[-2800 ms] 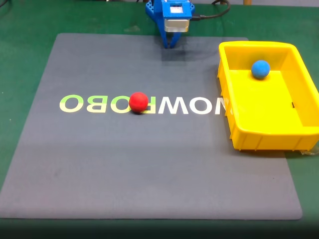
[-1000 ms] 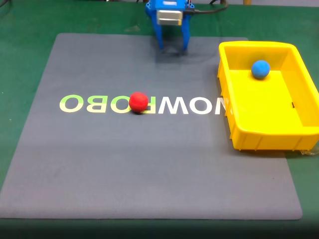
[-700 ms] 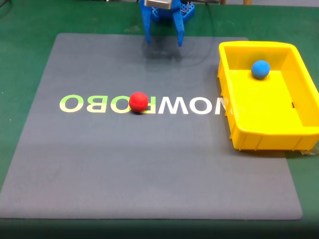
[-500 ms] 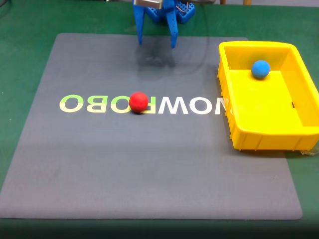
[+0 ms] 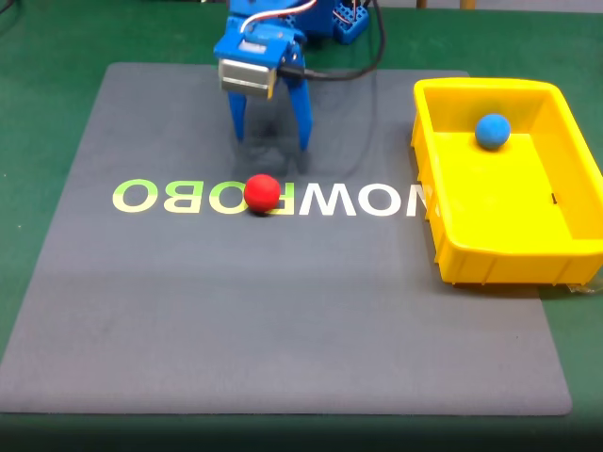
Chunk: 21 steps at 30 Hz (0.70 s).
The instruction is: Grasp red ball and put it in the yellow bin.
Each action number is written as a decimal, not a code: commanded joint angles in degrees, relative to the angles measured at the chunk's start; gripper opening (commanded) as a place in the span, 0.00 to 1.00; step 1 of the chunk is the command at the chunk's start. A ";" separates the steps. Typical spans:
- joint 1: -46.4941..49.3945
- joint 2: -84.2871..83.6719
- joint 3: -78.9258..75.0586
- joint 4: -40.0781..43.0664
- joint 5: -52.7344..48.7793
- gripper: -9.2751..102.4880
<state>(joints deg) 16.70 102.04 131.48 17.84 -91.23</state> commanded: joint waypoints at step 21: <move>-0.35 -21.71 -23.12 -4.75 0.44 0.37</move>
<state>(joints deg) 16.70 79.89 112.41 15.03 -91.58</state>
